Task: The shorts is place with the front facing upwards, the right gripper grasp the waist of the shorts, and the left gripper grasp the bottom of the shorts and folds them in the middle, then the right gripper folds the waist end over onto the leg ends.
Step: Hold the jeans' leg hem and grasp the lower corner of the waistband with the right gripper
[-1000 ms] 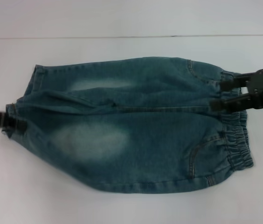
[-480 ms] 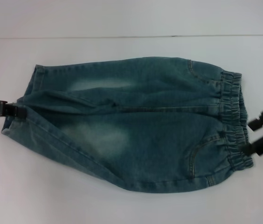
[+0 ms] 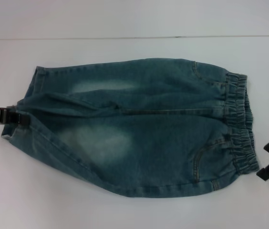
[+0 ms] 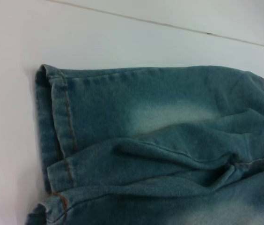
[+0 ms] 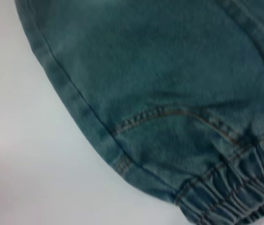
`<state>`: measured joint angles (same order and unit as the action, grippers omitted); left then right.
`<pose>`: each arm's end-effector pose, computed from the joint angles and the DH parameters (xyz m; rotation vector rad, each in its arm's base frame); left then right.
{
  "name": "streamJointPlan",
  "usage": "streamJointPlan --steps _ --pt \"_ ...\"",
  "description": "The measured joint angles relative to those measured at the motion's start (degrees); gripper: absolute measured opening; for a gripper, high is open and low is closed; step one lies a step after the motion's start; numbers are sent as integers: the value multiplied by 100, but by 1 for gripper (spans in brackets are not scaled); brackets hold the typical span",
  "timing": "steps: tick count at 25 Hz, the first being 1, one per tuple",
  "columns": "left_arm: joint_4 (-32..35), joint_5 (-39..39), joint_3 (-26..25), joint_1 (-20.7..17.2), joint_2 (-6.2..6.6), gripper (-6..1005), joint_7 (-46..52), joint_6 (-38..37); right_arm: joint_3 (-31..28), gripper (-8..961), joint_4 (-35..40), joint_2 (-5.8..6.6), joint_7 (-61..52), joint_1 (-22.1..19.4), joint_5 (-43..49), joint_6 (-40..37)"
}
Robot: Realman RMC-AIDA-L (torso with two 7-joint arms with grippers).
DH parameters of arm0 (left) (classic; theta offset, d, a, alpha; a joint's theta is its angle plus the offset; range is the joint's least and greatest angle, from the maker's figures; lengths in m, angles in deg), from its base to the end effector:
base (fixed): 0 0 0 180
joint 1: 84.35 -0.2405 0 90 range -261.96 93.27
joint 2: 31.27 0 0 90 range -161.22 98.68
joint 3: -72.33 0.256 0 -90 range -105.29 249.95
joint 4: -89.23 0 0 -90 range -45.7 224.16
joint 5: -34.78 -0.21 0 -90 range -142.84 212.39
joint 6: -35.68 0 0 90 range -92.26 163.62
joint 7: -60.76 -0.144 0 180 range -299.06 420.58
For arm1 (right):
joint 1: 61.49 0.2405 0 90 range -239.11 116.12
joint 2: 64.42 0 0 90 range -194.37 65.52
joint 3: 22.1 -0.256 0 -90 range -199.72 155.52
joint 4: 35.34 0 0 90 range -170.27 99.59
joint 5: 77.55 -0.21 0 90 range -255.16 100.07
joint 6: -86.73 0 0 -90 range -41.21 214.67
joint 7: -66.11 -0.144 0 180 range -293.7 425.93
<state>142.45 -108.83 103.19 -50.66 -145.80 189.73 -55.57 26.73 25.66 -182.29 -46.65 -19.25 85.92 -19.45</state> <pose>-0.3031 0.3496 0.0796 -2.3095 -1.5485 -0.1882 0.2462 0.3443 0.0510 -2.8491 0.8984 -0.6873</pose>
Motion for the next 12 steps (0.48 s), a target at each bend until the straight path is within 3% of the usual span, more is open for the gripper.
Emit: streamJointPlan --steps 12 --pt "-5 17 14 23 -52 64 -4 1 315 916 -751 -41 -95 227 379 266"
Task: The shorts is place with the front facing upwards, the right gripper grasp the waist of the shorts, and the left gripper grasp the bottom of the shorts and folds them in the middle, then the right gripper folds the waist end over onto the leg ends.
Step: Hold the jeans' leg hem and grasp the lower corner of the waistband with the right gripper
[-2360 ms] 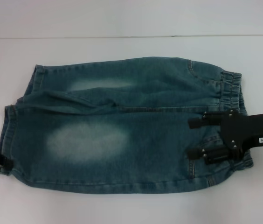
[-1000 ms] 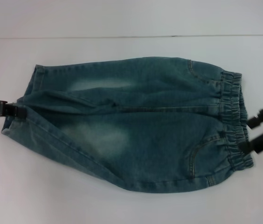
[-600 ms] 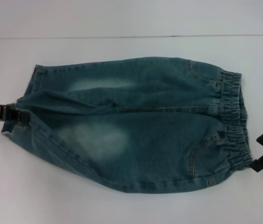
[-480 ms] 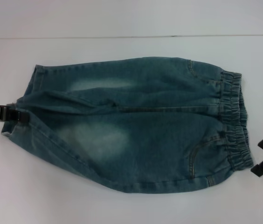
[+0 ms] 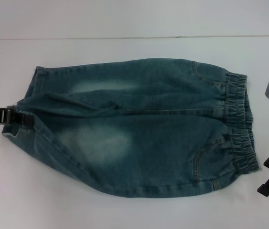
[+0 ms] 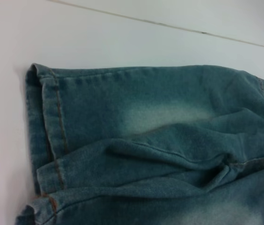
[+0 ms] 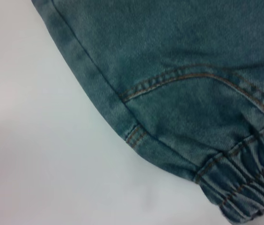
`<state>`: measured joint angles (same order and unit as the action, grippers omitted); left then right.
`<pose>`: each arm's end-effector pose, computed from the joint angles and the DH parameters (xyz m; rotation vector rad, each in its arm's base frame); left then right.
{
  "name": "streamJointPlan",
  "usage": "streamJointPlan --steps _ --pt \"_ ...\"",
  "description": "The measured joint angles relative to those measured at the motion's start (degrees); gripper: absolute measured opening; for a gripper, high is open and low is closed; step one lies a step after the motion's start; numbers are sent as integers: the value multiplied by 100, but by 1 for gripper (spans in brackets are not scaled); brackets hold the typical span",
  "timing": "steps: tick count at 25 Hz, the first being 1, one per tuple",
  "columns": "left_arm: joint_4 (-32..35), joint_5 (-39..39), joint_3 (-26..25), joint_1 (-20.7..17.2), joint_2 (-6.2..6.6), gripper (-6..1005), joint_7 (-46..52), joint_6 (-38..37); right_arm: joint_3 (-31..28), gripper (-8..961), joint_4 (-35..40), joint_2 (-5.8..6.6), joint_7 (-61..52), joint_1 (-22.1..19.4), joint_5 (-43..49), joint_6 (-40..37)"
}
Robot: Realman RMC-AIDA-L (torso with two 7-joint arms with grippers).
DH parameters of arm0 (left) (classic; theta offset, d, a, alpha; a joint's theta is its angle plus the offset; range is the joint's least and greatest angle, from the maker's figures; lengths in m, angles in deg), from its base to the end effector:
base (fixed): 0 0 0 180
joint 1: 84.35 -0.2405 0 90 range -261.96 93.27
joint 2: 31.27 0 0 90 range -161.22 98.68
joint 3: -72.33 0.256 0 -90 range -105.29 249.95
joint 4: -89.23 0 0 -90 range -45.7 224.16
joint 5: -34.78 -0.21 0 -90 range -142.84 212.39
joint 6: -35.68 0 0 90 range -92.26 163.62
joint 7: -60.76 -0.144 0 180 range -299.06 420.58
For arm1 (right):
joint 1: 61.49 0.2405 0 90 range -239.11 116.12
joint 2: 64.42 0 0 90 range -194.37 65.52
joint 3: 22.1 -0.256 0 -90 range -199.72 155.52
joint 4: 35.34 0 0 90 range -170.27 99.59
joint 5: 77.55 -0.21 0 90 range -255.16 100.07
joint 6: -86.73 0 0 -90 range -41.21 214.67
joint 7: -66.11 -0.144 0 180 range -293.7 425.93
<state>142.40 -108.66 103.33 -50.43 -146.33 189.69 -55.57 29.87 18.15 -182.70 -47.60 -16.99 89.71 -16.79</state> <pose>-0.3000 0.3501 0.0751 -2.3218 -1.5484 -0.1960 0.2533 0.3424 0.0289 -2.8708 0.9247 -0.8524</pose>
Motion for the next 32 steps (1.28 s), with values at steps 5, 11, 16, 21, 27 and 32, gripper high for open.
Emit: streamJointPlan --steps 5,11,16,21,27,32 --pt "0 1 1 -1 -5 64 0 12 90 917 -217 -2 -36 82 3 120" --pt "0 1 -10 -18 -23 64 0 12 145 917 -343 -10 -37 181 7 178" --pt "0 1 4 -26 -43 64 0 12 128 916 -322 -14 -35 218 -26 219" --pt "-3 0 -5 -46 -44 64 -33 12 73 916 -311 -25 -2 237 -66 261" --pt "-66 0 -10 -52 -50 64 -69 11 50 912 -299 -6 7 240 -211 254" --pt "-70 0 -15 -52 -52 64 -78 26 13 908 -296 31 13 243 -411 257"
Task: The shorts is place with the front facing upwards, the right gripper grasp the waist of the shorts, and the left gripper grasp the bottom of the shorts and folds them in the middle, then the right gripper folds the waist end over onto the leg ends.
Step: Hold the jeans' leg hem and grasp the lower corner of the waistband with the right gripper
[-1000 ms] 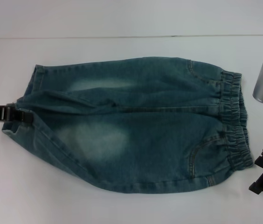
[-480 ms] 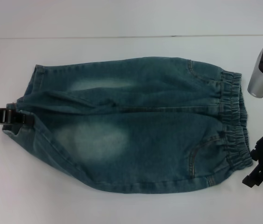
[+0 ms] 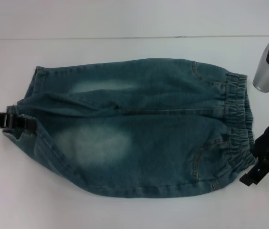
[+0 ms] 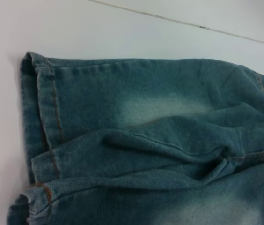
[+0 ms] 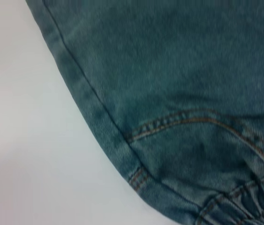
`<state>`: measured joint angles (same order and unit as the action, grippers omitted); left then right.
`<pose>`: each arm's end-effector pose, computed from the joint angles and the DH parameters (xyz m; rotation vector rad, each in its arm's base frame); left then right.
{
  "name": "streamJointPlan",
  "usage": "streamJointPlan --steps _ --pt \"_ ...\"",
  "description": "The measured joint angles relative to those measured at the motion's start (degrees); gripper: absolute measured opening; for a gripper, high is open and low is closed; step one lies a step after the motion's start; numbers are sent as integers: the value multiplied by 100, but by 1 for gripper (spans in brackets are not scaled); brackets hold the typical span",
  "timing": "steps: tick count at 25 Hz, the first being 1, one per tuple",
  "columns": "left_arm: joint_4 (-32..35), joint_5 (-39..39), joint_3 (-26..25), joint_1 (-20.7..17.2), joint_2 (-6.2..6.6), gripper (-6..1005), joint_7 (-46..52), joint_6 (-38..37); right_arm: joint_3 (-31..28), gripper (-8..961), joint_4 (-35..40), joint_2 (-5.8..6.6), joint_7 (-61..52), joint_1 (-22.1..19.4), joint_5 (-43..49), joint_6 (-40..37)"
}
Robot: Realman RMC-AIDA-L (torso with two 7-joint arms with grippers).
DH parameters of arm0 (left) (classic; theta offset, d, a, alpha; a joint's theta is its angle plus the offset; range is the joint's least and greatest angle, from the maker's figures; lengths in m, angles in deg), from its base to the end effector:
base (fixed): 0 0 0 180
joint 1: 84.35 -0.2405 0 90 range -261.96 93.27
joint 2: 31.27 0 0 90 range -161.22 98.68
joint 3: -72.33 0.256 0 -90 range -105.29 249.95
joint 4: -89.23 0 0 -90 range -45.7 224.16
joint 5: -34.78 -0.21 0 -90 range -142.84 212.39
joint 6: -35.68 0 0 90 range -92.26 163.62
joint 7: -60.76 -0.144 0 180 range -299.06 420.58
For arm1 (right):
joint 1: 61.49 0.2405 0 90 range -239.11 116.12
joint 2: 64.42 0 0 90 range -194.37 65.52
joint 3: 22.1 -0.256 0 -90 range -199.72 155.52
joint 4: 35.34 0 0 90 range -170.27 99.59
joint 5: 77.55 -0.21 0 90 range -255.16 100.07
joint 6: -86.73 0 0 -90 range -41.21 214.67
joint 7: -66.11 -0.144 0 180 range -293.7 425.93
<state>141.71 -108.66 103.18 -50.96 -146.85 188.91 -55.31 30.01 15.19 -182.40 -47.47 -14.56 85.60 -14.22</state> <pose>-0.3032 0.3459 0.0690 -2.3271 -1.5605 -0.2001 0.2378 0.3547 0.0182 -2.9157 0.8689 -0.7497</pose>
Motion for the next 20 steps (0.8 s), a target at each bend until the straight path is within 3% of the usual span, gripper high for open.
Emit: streamJointPlan --steps 8,20 --pt "-66 0 -1 -8 10 64 -60 104 -29 902 24 12 161 -9 -244 18" --pt "-71 0 -1 -1 27 64 -63 137 35 654 63 5 249 -45 -276 18"
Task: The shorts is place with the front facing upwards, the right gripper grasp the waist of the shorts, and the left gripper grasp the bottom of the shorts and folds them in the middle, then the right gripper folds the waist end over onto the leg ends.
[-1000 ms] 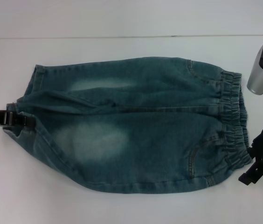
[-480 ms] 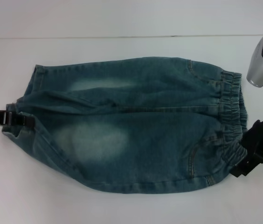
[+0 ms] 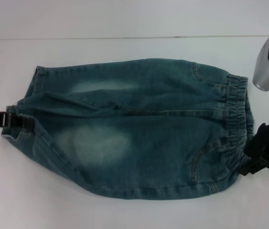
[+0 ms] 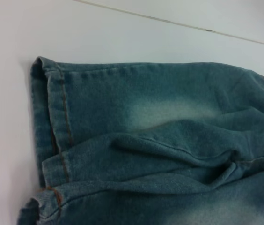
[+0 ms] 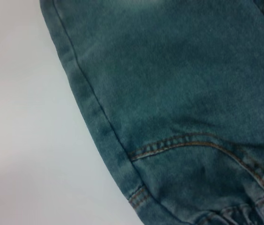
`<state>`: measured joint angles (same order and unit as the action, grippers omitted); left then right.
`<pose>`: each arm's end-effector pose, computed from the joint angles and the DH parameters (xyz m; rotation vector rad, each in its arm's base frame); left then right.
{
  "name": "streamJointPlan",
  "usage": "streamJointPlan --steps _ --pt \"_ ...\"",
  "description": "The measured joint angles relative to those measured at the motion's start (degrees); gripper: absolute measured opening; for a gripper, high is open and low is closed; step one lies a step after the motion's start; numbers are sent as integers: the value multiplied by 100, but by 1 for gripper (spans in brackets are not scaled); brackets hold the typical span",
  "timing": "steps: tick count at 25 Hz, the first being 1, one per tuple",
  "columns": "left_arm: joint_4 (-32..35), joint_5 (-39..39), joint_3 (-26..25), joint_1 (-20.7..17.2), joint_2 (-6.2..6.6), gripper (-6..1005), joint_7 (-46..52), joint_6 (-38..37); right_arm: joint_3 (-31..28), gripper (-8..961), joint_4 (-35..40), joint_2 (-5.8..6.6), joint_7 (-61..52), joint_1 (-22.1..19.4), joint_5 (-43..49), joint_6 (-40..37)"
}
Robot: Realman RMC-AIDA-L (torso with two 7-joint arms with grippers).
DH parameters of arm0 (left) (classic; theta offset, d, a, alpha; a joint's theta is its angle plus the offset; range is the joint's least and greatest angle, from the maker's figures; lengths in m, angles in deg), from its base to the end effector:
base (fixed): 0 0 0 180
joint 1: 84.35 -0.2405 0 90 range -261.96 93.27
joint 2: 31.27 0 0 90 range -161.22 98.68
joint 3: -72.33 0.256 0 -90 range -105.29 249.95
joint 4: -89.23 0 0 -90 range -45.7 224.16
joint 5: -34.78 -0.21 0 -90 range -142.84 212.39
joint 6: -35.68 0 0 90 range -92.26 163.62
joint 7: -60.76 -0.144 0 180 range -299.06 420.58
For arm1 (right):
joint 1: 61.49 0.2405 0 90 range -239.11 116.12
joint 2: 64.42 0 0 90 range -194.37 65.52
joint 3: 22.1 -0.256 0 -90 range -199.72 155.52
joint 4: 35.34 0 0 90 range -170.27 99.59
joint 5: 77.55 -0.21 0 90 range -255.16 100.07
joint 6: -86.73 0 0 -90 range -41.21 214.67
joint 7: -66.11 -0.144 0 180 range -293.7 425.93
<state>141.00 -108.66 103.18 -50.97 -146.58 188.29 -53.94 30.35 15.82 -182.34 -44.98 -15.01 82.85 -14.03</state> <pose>-0.3065 0.3479 0.0697 -2.3142 -1.5468 -0.1971 0.2334 0.3557 0.0168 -2.9593 0.7968 -0.6865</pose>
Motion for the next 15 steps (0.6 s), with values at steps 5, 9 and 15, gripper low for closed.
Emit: streamJointPlan --steps 5,9,15 --pt "0 0 0 4 4 65 0 -38 -3 415 -2 -5 11 -52 1 0" --pt "0 0 0 11 9 65 0 -44 -31 249 -2 -4 14 -101 -10 -2" --pt "17 98 -31 25 16 65 0 -28 -273 36 6 38 97 -178 -50 0"
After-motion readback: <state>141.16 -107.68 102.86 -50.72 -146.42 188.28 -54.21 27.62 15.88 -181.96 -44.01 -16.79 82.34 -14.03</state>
